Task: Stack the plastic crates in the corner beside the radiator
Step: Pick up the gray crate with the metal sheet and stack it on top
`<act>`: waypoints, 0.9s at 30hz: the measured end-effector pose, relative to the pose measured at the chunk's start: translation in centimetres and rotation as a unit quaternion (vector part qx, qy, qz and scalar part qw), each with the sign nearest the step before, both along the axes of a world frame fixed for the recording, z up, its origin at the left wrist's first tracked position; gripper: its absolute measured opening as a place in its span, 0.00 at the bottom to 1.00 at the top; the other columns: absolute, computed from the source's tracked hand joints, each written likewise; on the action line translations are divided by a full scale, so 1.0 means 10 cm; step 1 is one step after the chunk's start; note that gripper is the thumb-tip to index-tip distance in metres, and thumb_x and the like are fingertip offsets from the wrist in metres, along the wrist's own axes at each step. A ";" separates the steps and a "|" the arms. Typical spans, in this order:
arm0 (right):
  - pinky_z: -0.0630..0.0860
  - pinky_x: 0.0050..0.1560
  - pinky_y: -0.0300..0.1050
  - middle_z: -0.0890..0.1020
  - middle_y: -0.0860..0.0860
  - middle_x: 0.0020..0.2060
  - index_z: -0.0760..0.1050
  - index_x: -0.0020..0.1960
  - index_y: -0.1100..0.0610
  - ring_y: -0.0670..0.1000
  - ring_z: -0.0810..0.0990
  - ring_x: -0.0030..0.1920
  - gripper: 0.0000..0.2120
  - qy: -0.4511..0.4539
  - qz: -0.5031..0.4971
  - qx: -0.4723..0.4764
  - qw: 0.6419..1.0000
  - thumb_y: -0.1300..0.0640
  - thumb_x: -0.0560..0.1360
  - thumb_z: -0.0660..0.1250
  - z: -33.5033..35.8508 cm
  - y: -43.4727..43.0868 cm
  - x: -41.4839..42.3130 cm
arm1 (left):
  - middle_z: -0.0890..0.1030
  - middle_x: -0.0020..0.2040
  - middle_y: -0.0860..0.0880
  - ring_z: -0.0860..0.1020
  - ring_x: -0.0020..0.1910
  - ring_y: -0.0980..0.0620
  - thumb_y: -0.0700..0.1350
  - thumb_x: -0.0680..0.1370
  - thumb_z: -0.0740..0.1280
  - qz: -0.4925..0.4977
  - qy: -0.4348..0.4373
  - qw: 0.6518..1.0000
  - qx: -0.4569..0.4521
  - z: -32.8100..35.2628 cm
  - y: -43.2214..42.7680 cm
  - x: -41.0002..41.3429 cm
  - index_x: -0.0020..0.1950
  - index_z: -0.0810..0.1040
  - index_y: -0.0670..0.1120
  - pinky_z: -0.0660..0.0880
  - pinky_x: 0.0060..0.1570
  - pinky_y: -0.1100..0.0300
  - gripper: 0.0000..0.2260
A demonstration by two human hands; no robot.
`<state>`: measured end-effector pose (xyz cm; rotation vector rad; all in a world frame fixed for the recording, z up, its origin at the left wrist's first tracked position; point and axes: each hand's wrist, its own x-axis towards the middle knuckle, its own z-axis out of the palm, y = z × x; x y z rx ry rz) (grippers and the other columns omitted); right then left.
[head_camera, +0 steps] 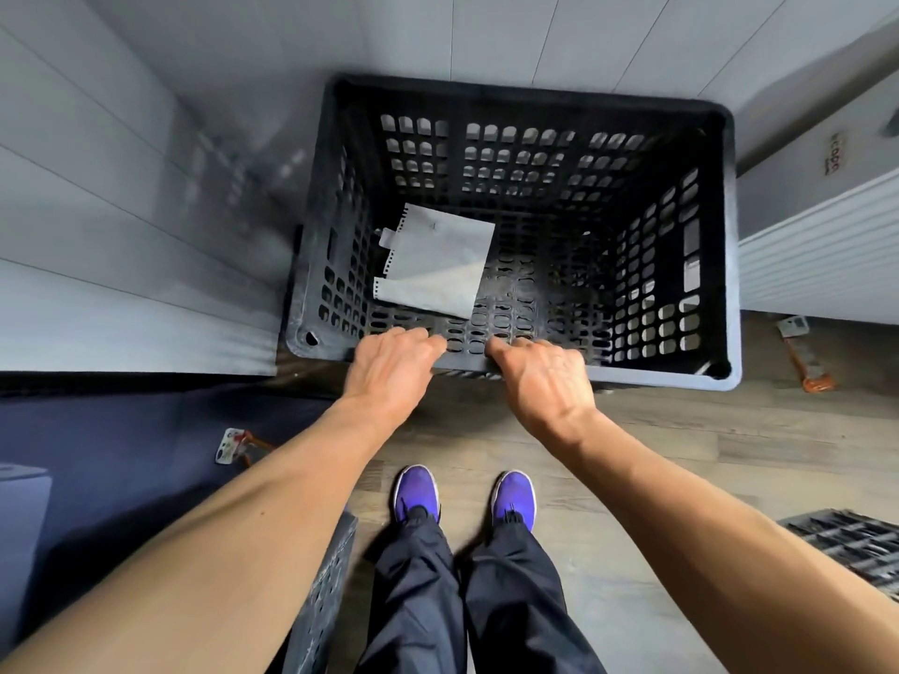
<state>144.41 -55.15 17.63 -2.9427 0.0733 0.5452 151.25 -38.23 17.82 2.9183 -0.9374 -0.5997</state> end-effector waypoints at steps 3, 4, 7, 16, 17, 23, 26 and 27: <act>0.64 0.37 0.47 0.81 0.52 0.47 0.71 0.58 0.49 0.58 0.80 0.50 0.09 -0.009 -0.009 -0.005 1.000 0.58 0.80 0.59 -0.04 0.03 -0.03 | 0.79 0.51 0.50 0.76 0.52 0.46 0.40 0.77 0.64 0.002 0.001 1.000 -0.005 -0.06 0.02 -0.02 0.62 0.74 0.51 0.65 0.39 0.55 0.14; 0.64 0.36 0.47 0.81 0.52 0.46 0.70 0.58 0.50 0.58 0.80 0.49 0.09 -0.012 -0.009 -0.008 1.000 0.58 0.79 0.60 -0.05 0.03 -0.04 | 0.79 0.51 0.50 0.75 0.52 0.46 0.40 0.77 0.64 0.001 -0.002 1.000 -0.005 -0.06 0.02 -0.02 0.61 0.74 0.51 0.65 0.39 0.55 0.13; 0.64 0.34 0.47 0.81 0.51 0.45 0.71 0.55 0.51 0.57 0.79 0.48 0.07 -0.019 -0.008 -0.012 1.000 0.57 0.78 0.62 -0.07 0.00 -0.04 | 0.79 0.51 0.49 0.73 0.53 0.46 0.42 0.78 0.65 -0.001 0.005 1.000 -0.004 -0.03 0.01 0.00 0.60 0.75 0.49 0.66 0.39 0.54 0.11; 0.72 0.38 0.50 0.76 0.53 0.49 0.74 0.58 0.53 0.58 0.74 0.50 0.10 -0.008 -0.021 -0.011 1.000 0.53 0.78 0.62 -0.06 -0.14 -0.18 | 0.74 0.58 0.48 0.70 0.60 0.45 0.47 0.76 0.68 0.007 0.040 0.999 -0.024 -0.02 -0.07 -0.08 0.63 0.75 0.50 0.67 0.61 0.46 0.16; 0.73 0.41 0.51 0.77 0.54 0.48 0.74 0.58 0.54 0.58 0.74 0.50 0.10 -0.004 -0.027 -0.011 1.000 0.53 0.78 0.62 -0.04 -0.15 -0.21 | 0.74 0.59 0.48 0.70 0.60 0.46 0.48 0.77 0.67 -0.001 0.037 0.999 -0.034 -0.02 -0.09 -0.12 0.64 0.75 0.50 0.66 0.61 0.47 0.16; 0.71 0.50 0.52 0.77 0.54 0.49 0.72 0.58 0.54 0.58 0.74 0.50 0.12 -0.014 -0.048 -0.021 0.999 0.57 0.75 0.64 0.04 -0.19 -0.41 | 0.76 0.58 0.48 0.72 0.59 0.45 0.51 0.79 0.64 -0.013 0.018 0.996 -0.086 -0.01 -0.23 -0.34 0.65 0.73 0.50 0.65 0.60 0.50 0.16; 0.69 0.54 0.51 0.77 0.54 0.48 0.72 0.61 0.54 0.58 0.74 0.50 0.15 -0.034 -0.053 -0.026 0.998 0.58 0.74 0.64 0.03 -0.22 -0.50 | 0.77 0.57 0.47 0.73 0.57 0.44 0.52 0.79 0.63 -0.010 0.004 0.994 -0.109 0.00 -0.30 -0.43 0.65 0.74 0.49 0.65 0.60 0.50 0.15; 0.69 0.56 0.51 0.77 0.54 0.49 0.72 0.62 0.54 0.59 0.74 0.51 0.17 -0.043 -0.054 -0.029 0.997 0.59 0.73 0.64 0.02 -0.23 -0.53 | 0.78 0.56 0.47 0.73 0.56 0.44 0.51 0.79 0.63 -0.011 -0.004 0.993 -0.120 0.00 -0.33 -0.46 0.65 0.74 0.49 0.66 0.59 0.50 0.15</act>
